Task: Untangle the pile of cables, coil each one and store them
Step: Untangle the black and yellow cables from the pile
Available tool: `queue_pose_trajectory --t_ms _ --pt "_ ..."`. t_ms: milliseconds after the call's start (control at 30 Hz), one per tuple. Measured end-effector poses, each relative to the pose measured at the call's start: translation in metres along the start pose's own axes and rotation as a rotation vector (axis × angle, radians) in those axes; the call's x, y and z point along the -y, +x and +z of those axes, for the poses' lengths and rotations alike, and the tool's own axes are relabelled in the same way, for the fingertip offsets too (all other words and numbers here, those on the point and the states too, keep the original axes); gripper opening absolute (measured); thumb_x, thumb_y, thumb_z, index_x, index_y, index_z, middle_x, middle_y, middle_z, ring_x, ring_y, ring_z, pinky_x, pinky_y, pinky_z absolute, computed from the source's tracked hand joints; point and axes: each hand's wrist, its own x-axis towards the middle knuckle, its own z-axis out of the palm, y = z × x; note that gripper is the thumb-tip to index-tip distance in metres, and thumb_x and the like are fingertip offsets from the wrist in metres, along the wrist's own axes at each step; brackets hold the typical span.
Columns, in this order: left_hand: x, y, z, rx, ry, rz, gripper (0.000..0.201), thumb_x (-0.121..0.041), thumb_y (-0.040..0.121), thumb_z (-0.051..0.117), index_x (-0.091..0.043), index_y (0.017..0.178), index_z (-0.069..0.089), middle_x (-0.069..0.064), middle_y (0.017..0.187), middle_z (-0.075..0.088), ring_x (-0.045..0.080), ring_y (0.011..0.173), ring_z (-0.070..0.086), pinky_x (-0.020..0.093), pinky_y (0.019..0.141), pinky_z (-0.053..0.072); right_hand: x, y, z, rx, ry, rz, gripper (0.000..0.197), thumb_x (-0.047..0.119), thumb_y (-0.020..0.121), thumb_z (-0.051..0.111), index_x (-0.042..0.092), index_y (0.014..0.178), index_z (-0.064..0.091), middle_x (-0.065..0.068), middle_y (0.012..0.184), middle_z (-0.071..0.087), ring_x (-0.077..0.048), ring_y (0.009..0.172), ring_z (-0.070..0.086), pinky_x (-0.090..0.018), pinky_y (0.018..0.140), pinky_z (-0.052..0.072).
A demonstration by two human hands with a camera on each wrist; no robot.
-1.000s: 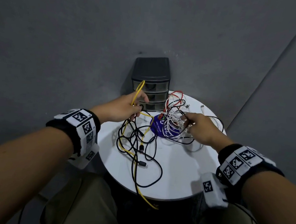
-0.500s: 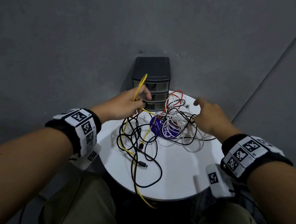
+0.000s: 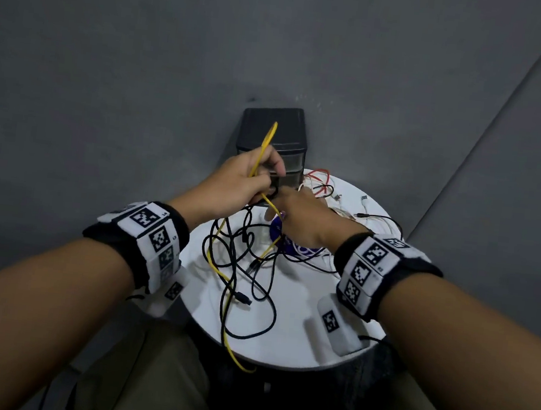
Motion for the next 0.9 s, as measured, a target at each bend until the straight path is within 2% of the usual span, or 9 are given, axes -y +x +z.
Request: queue_pose_trajectory --t_ms 67,133,233,333,433,567,700,800,900 --pt "-0.003 -0.001 0.0 -0.004 -0.008 0.012 0.024 -0.006 0.084 0.043 -0.011 0.101 0.057 0.012 0.065 0.042 0.023 0.061 0.043 0.029 0.056 0.039 0.003 0.003 0.003 0.048 -0.002 0.026 0.056 0.005 0.089 0.045 0.034 0.137 0.053 0.002 0.143 0.044 -0.031 0.126 0.038 -0.053 0.104 0.038" --pt "-0.003 -0.003 -0.002 -0.014 -0.013 0.014 0.024 -0.007 0.084 0.042 -0.012 0.101 0.058 0.011 0.064 0.041 0.022 0.06 0.041 0.029 0.055 0.038 0.001 0.007 0.005 0.031 0.065 0.062 0.061 0.006 0.087 0.046 0.028 0.144 0.046 -0.001 0.145 0.044 -0.032 0.129 0.039 -0.054 0.105 0.039" --pt "-0.006 -0.005 -0.006 -0.042 -0.01 0.007 0.025 -0.008 0.082 0.042 -0.008 0.101 0.058 0.011 0.062 0.042 0.018 0.053 0.038 0.024 0.049 0.035 -0.005 0.012 0.0 -0.117 0.217 0.132 0.063 0.001 0.084 0.048 0.02 0.144 0.05 -0.006 0.147 0.048 -0.032 0.134 0.045 -0.045 0.11 0.041" --pt "-0.008 -0.008 -0.009 -0.079 0.007 0.009 0.026 -0.008 0.078 0.043 -0.002 0.098 0.058 0.011 0.06 0.04 0.01 0.047 0.034 0.016 0.046 0.032 -0.011 0.01 -0.011 -0.287 0.399 0.259 0.05 -0.003 0.089 0.048 0.012 0.136 0.059 -0.009 0.139 0.057 -0.031 0.126 0.055 -0.033 0.101 0.046" --pt "-0.007 -0.007 -0.014 -0.098 0.027 -0.004 0.026 -0.007 0.077 0.044 -0.001 0.096 0.06 0.001 0.056 0.042 0.009 0.047 0.033 0.017 0.046 0.03 -0.021 0.01 -0.016 -0.366 0.519 0.396 0.044 -0.003 0.088 0.048 0.009 0.129 0.06 -0.014 0.132 0.06 -0.033 0.118 0.058 -0.036 0.099 0.048" --pt "-0.005 -0.003 -0.018 -0.154 0.069 -0.011 0.026 -0.015 0.074 0.046 -0.009 0.092 0.064 0.009 0.06 0.044 0.017 0.054 0.036 0.025 0.051 0.033 -0.024 0.011 -0.012 -0.287 0.518 0.389 0.048 0.001 0.088 0.056 0.011 0.136 0.056 -0.012 0.132 0.06 -0.033 0.121 0.056 -0.043 0.106 0.045" --pt "-0.006 0.001 -0.028 -0.216 0.104 -0.012 0.024 -0.017 0.072 0.047 -0.013 0.087 0.065 0.008 0.06 0.045 0.016 0.053 0.037 0.028 0.053 0.031 -0.027 0.014 -0.006 -0.293 0.547 0.39 0.05 0.005 0.088 0.058 0.013 0.137 0.052 -0.012 0.131 0.059 -0.037 0.116 0.058 -0.051 0.102 0.049" --pt "-0.011 0.001 -0.04 -0.278 0.151 -0.023 0.021 -0.018 0.071 0.048 -0.018 0.083 0.065 -0.007 0.055 0.047 0.008 0.05 0.04 0.026 0.054 0.037 -0.032 0.016 -0.002 -0.3 0.538 0.403 0.05 0.006 0.09 0.058 0.013 0.139 0.051 -0.012 0.135 0.058 -0.035 0.122 0.056 -0.045 0.105 0.046" --pt "-0.011 0.001 -0.048 -0.374 0.154 -0.056 0.021 -0.02 0.071 0.046 -0.019 0.081 0.064 -0.001 0.056 0.045 0.013 0.053 0.039 0.026 0.052 0.034 -0.033 0.017 0.003 -0.284 0.498 0.376 0.052 0.003 0.09 0.058 0.011 0.141 0.051 -0.012 0.14 0.057 -0.033 0.128 0.053 -0.037 0.106 0.044"
